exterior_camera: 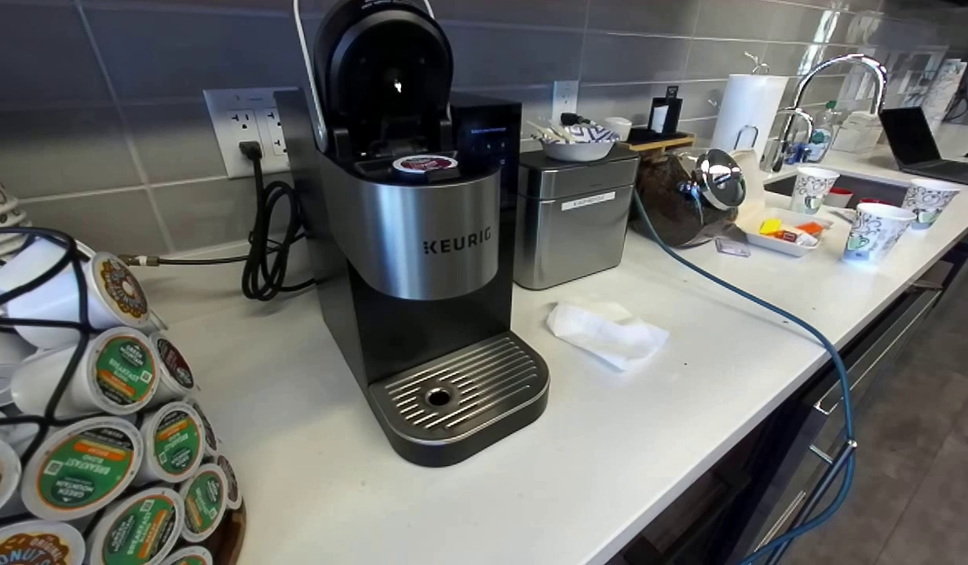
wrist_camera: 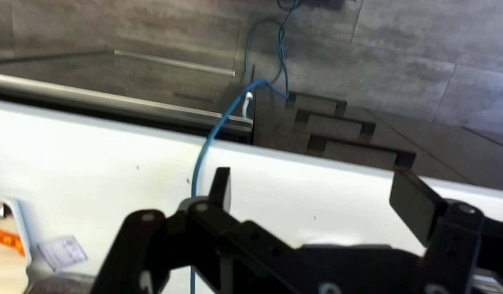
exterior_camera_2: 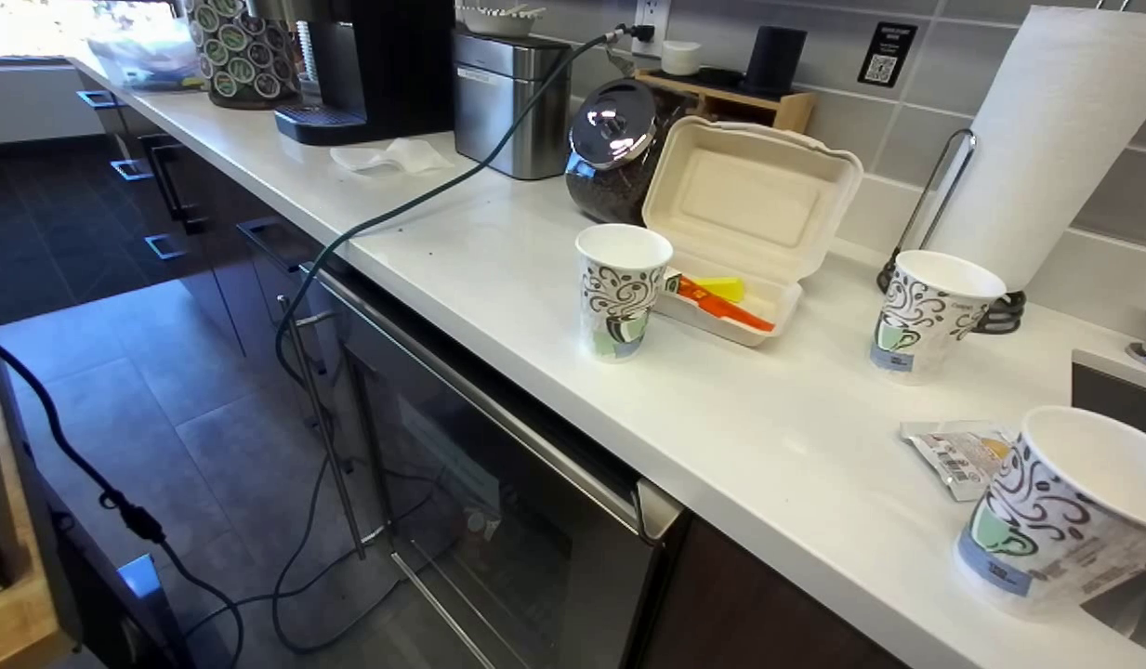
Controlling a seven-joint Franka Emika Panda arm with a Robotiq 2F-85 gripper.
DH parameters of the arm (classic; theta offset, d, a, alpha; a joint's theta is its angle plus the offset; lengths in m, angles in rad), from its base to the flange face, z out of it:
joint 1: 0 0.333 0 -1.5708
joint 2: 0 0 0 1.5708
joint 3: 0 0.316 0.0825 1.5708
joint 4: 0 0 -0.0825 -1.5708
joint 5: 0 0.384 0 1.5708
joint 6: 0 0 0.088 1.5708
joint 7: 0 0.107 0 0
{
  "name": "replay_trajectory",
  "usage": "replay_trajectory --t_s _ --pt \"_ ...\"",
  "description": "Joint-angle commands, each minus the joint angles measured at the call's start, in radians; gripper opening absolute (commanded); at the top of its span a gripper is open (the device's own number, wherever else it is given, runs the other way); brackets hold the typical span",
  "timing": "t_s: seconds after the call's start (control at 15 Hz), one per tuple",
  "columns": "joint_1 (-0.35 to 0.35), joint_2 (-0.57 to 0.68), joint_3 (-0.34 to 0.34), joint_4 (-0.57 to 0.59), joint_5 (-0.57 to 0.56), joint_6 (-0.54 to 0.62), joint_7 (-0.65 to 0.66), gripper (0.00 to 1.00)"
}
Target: Close the lid on the coffee maker
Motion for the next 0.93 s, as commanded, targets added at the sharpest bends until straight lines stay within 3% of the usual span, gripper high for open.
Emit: replay_trajectory --t_s 0.0,0.47,0.67,0.8,0.87 --pt "0.046 0.081 -0.017 0.063 0.037 0.202 -0.062 1.0" --pt "0.178 0.327 -0.02 0.2 0.159 0.737 -0.187 1.0" --pt "0.277 0.427 -0.056 0.232 0.302 0.946 -0.321 1.0" --pt "0.381 0.475 -0.11 0.242 0.467 1.036 -0.48 1.0" --pt "0.291 0.422 -0.052 0.21 0.344 0.987 -0.35 1.0"
